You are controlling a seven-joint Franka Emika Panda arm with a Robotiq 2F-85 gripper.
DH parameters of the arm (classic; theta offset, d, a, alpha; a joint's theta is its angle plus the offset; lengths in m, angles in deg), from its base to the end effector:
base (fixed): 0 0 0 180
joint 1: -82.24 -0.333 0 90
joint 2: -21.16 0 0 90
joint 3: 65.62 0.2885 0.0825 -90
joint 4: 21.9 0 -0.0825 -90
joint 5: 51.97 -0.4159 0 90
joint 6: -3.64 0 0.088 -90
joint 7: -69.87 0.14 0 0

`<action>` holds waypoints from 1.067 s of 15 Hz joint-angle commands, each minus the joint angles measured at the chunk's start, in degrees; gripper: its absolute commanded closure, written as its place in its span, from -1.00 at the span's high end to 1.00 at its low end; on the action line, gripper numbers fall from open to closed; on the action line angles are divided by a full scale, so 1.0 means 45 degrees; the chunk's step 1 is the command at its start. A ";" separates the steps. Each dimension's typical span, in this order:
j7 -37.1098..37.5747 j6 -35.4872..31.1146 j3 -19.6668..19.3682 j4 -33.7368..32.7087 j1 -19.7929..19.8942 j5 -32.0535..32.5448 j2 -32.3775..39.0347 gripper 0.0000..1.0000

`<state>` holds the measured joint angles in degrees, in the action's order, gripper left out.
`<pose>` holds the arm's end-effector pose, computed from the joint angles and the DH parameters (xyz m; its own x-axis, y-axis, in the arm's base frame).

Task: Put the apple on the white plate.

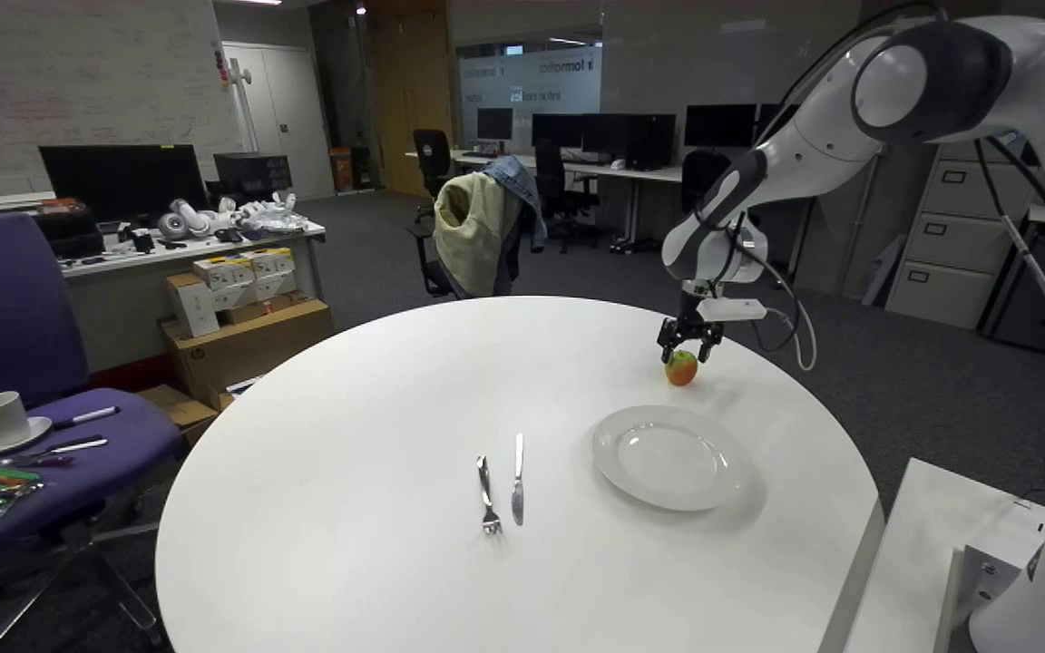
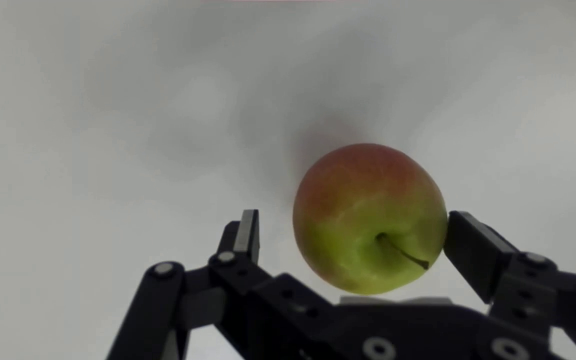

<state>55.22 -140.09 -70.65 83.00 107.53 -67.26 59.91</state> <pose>0.5594 -0.3251 0.0821 0.8912 -0.4530 0.0243 -0.4486 -0.8880 -0.1007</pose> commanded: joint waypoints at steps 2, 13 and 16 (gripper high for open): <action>0.0325 0.0759 -0.0103 -0.0591 -0.0072 0.0283 0.0218 0.47; 0.0462 0.0855 -0.0132 -0.0111 -0.0414 0.0324 -0.0898 -0.01; 0.0615 0.0861 -0.0238 0.0469 -0.0856 0.0548 -0.1842 -0.01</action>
<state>55.66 -137.96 -70.66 80.93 105.87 -67.12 58.25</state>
